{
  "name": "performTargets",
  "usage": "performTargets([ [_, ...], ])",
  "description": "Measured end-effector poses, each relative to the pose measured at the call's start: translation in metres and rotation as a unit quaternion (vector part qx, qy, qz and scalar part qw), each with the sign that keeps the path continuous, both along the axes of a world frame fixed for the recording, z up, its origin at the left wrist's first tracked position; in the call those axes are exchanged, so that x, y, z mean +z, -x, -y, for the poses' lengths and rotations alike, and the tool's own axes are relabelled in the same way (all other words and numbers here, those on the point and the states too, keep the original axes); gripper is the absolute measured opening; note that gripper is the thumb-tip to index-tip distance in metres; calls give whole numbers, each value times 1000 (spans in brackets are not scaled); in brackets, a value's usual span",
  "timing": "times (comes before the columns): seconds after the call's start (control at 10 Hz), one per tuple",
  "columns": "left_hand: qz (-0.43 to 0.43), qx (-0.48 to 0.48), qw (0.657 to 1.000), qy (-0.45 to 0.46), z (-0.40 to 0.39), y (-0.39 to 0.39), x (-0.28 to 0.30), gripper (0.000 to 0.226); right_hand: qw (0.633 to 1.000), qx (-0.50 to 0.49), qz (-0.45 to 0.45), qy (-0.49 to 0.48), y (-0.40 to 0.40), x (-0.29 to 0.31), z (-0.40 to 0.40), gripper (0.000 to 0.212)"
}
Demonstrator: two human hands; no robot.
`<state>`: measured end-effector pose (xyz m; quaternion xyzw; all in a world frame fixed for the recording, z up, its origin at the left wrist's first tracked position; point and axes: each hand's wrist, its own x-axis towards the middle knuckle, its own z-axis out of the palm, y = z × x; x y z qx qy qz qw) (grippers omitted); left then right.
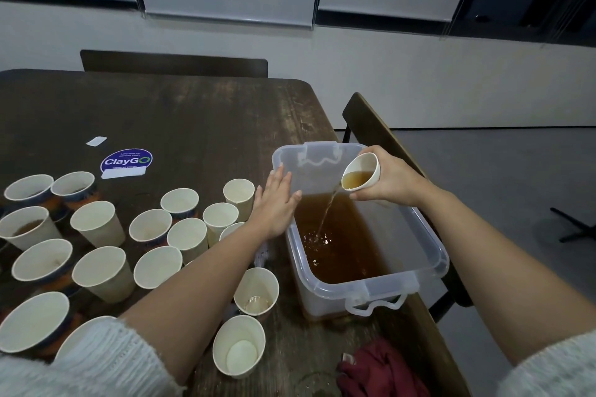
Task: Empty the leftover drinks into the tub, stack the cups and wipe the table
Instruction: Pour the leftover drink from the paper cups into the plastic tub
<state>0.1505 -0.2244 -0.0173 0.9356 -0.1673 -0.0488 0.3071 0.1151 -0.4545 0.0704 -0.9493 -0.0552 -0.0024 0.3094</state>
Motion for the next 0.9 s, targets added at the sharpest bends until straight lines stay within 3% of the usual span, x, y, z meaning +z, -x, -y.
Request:
performTargets([
  [0.9,8,2,1000,1,0,-1,-1,54,997,27,-3,68,-8,16,-2,79],
])
